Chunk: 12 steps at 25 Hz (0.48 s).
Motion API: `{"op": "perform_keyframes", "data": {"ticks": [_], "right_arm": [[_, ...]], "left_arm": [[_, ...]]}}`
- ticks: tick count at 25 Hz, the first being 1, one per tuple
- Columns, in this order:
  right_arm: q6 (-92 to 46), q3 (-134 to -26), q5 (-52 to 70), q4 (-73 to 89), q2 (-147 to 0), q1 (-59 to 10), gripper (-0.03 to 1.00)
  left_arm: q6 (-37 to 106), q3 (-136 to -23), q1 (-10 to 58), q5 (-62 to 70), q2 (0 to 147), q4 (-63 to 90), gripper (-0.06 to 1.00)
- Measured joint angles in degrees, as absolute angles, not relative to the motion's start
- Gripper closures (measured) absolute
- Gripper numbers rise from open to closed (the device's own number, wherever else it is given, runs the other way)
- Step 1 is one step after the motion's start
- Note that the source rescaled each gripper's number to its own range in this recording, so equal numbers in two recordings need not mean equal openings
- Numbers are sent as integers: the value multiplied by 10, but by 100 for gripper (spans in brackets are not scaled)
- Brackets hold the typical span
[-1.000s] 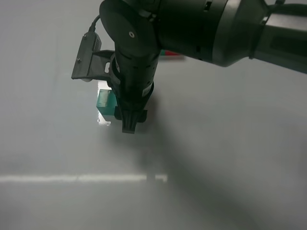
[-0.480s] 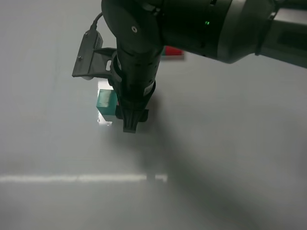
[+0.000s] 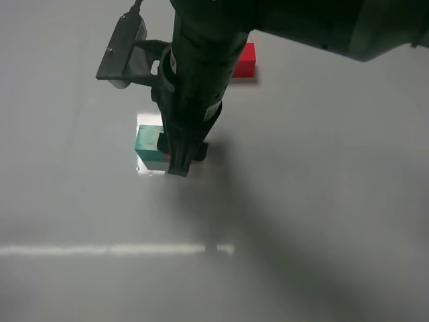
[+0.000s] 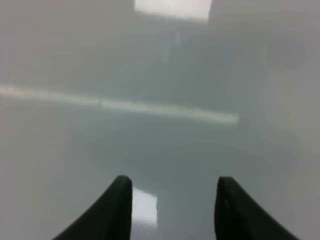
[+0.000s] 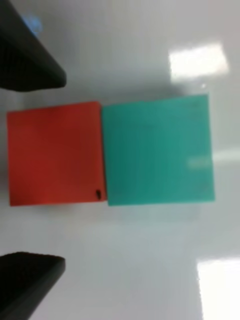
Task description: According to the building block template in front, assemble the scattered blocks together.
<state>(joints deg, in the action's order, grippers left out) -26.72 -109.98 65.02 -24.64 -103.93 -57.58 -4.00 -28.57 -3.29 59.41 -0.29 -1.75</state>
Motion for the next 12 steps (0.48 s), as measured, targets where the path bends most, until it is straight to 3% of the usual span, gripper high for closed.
{"op": "perform_keyframes", "data": {"ticks": [12], "right_arm": [[-222, -1100, 658, -252, -968, -563, 25]], "left_arm": [[-40, -286, -33, 594, -3, -18, 89]]}}
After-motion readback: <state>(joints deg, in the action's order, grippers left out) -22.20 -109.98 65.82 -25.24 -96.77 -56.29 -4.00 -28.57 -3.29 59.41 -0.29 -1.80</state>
